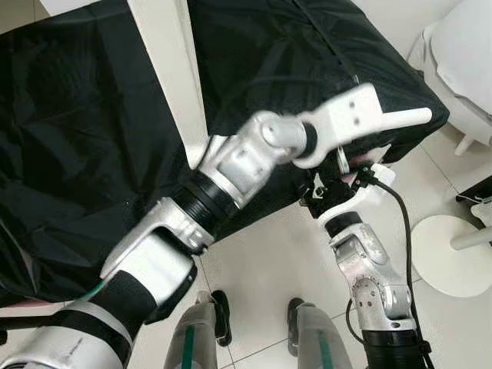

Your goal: Building children table

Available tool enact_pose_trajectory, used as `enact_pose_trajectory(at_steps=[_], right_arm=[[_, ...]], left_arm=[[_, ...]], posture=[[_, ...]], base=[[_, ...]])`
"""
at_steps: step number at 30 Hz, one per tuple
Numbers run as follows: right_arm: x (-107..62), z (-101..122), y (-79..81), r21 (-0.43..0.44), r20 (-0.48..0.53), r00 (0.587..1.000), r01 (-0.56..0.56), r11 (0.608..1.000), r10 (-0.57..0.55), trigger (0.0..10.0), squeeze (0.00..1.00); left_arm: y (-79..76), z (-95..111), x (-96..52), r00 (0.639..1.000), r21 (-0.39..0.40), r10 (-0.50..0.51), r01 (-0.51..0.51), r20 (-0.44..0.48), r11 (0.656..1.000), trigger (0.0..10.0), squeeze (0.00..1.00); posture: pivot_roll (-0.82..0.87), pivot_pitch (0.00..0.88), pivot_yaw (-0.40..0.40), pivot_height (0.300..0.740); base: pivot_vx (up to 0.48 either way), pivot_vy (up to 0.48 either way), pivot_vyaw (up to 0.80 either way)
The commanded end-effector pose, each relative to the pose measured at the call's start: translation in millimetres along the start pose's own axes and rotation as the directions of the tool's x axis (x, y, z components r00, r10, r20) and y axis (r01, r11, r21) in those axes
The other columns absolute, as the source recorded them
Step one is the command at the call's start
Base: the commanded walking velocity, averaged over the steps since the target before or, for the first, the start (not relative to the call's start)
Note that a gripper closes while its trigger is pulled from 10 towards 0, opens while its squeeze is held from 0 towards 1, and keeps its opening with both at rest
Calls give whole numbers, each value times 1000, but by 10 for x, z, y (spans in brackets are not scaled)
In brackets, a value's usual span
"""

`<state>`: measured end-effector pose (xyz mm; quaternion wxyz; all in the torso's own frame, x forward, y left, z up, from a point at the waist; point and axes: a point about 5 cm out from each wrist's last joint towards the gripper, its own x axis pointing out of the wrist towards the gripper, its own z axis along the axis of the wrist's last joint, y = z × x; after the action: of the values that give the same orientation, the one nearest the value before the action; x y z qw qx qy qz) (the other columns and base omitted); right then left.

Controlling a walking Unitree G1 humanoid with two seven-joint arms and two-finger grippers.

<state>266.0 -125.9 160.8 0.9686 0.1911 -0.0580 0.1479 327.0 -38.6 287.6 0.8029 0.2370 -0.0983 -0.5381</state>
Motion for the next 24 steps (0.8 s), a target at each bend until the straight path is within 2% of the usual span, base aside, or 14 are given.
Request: enact_pose_trajectory(at_steps=[1, 2, 3, 4, 5, 6, 7, 10, 11, 14, 15, 17, 19, 24], right_arm=[[-47, -93, 7, -14, -47, 999, -15, 1000, 14, 10000, 0], [-47, -93, 7, -14, -47, 999, -15, 1000, 14, 10000, 0], [-69, -128, 12, -35, -69, 997, -32, 999, 30, 10000, 0], [-69, -128, 12, -35, -69, 997, -32, 999, 30, 10000, 0], [-97, -162, 14, -43, -89, 995, -50, 998, 46, 10000, 0], [-118, -187, 10, -48, -105, 993, -61, 997, 55, 10000, 0], [-143, -196, -7, -56, -116, 991, -74, 996, 67, 10000, 0], [-186, -154, -42, -75, -111, 990, -98, 992, 90, 10000, 0], [-186, -154, -42, -75, -111, 990, -98, 992, 90, 10000, 0], [-213, -73, -61, -98, -94, 987, -139, 985, 130, 10000, 0], [-213, -73, -61, -98, -94, 987, -139, 985, 130, 10000, 0], [-204, -28, -105, -139, -98, 985, -158, 978, 145, 10000, 0], [-186, -13, -135, -154, -98, 985, -156, 976, 142, 10000, 0], [-101, 39, -153, -167, -81, 985, -165, 972, 153, 10000, 0]], left_arm=[[252, -2, -192, 991, -34, 131, -131, 5, 991, 10000, 1000], [252, -2, -192, 991, -34, 131, -131, 5, 991, 10000, 1000], [397, -27, -338, 983, -49, 185, -185, -3, 981, 10000, 1000], [397, -27, -338, 983, -49, 185, -185, -3, 981, 10000, 1000], [514, -45, -495, 974, -57, 224, -224, -4, 973, 10000, 204], [586, -52, -615, 969, -60, 246, -246, 1, 968, 10000, 39], [674, -42, -764, 959, -61, 282, -281, 9, 958, 10000, 0], [797, -13, -1059, 940, -91, 339, -336, 27, 938, 10000, 0], [797, -13, -1059, 940, -91, 339, -336, 27, 938, 10000, 0], [815, -11, -1277, 935, -105, 353, -346, 48, 932, 10000, 0], [815, -11, -1277, 935, -105, 353, -346, 48, 932, 10000, 0], [784, -4, -1404, 940, -163, 334, -319, 69, 934, 10000, 0], [750, 11, -1436, 944, -158, 318, -303, 84, 940, 10000, 0], [607, 26, -1401, 965, -136, 245, -231, 93, 963, 10000, 0]], posture=[[-34, 191, 123, 740], [-34, 191, 123, 740], [-27, 187, 117, 740], [-27, 187, 117, 740], [-20, 185, 110, 740], [-18, 184, 108, 740], [-11, 181, 101, 740], [-10, 177, 96, 740], [-10, 177, 96, 740], [-15, 170, 91, 740], [-15, 170, 91, 740], [-16, 168, 85, 740], [-13, 169, 79, 740], [-7, 174, 71, 740]], base=[[0, 0, 0], [0, 0, 0], [0, 0, 0], [0, 0, 0], [0, 0, 0], [0, 0, 0], [0, 0, 0], [0, 0, 0], [0, 0, 0], [0, 0, 0], [0, 0, 0], [0, 0, 0], [0, 0, 0], [0, 0, 0]])
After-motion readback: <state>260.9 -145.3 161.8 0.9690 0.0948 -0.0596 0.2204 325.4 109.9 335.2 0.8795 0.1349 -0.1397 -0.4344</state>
